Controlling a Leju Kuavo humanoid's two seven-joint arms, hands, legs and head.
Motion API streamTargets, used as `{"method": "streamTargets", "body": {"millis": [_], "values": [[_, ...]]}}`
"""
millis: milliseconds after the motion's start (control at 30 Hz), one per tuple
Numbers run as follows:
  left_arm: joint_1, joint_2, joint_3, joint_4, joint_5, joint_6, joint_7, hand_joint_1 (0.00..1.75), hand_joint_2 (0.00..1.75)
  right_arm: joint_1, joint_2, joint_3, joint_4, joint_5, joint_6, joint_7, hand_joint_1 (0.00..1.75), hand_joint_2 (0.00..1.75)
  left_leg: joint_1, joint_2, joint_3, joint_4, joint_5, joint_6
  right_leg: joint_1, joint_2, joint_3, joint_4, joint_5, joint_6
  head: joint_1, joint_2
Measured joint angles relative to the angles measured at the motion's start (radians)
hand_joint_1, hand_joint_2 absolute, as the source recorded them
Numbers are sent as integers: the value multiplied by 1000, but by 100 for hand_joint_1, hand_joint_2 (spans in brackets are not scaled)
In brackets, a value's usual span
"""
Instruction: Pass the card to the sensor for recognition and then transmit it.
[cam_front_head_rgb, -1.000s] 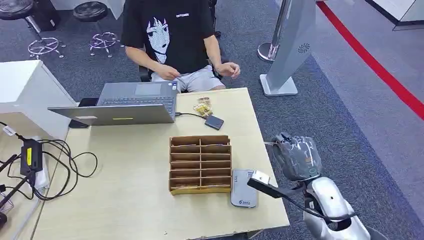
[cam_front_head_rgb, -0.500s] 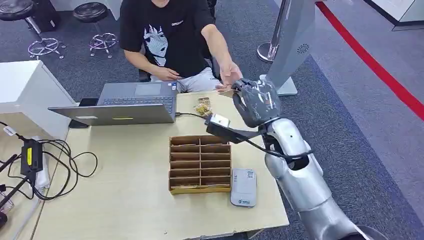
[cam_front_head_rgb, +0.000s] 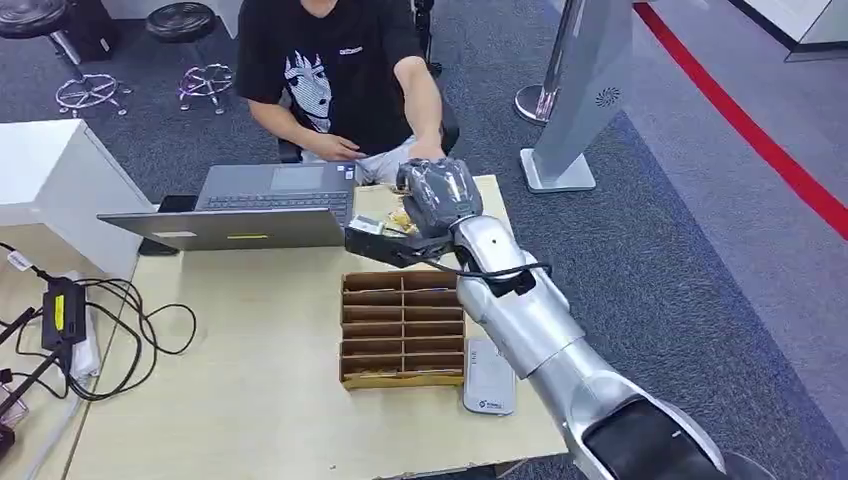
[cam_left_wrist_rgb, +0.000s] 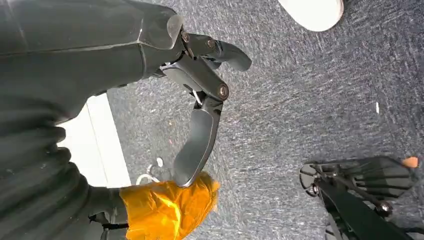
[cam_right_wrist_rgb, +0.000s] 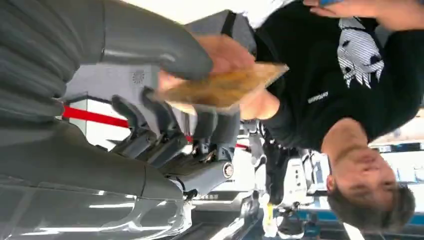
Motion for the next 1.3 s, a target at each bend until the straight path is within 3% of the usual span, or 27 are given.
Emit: {"method": "streamTargets", "body": {"millis": [200,400,567,700,867,1100,1300], "values": [[2,3,0,4,9,6,8,0,175,30,2,6,4,26,-44,14,0,175,0,0,0,0,0,0,0,0,0,-1,0,0,0,0],[9,3,1,5,33,17,12,0,175,154,-40,-5,-212,21,-89,-5,0,175,0,0,0,0,0,0,0,0,0,-2,0,0,0,0],[14,2,11,5,52,27,13,0,175,298,-99,-36,-453,-77,-86,-88,0,175,0,0,-1,0,-1,1,0,-1,-1,-2,-1,1,0,0],[16,2,22,5,66,32,14,0,175,402,-152,-69,-597,-301,-20,-220,0,175,0,0,-1,0,-1,1,0,-1,0,-3,-1,1,0,0],[17,2,35,5,74,38,13,0,175,498,-205,-99,-701,-356,-5,-268,0,175,0,0,-1,0,-1,1,0,-1,0,-3,-1,1,0,0],[17,1,44,5,76,42,13,0,175,562,-233,-107,-722,-340,-5,-272,0,175,0,0,-1,0,-1,1,0,-1,0,-3,-1,1,0,0],[16,0,44,5,68,42,13,0,175,559,-227,-96,-662,-164,-59,-182,0,175,0,0,-1,0,-1,1,0,-1,0,-2,-1,1,0,0]]}}
